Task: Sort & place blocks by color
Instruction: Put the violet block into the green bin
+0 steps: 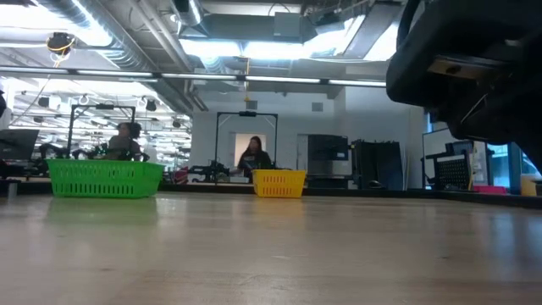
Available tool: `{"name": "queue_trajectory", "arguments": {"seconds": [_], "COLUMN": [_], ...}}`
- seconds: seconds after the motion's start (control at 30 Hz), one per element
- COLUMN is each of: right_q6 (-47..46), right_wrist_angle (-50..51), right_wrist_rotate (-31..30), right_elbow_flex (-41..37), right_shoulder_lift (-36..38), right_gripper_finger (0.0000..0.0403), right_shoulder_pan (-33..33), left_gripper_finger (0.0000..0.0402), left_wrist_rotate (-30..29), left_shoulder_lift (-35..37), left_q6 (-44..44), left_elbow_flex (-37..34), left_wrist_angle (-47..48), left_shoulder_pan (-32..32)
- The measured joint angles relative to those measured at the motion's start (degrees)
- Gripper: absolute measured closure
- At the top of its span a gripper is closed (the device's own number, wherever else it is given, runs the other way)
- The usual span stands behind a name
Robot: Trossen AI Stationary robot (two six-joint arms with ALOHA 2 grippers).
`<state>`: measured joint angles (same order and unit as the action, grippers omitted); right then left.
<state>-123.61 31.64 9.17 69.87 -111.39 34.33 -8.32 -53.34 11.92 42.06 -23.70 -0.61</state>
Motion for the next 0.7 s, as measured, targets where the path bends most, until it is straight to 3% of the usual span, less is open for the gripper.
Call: {"name": "queue_trajectory", "arguments": {"seconds": [0.23,0.53,0.7], "right_q6": [4.01,12.36,24.75], "right_wrist_angle": [0.09,5.18,12.70], "right_wrist_rotate": [-0.66,-15.45,-17.83], "right_elbow_flex": [0.00,0.00,-0.07], "right_shoulder_lift": [0.34,8.02,14.22], "right_gripper_finger": [0.0303,0.0303,0.0303], "right_shoulder_pan": [0.00,-1.49,-4.75], "left_gripper_finger": [0.0159,0.0159,0.0159], "left_wrist_rotate": [2.58,9.18,11.28], "left_shoulder_lift": [0.00,0.97,2.02], "left_q6": [-0.02,-0.01,1.25], "left_elbow_flex": [0.00,0.03,0.07], "left_wrist_angle": [0.02,0.51,1.05], "left_shoulder_pan": [-0.01,0.00,0.01]}}
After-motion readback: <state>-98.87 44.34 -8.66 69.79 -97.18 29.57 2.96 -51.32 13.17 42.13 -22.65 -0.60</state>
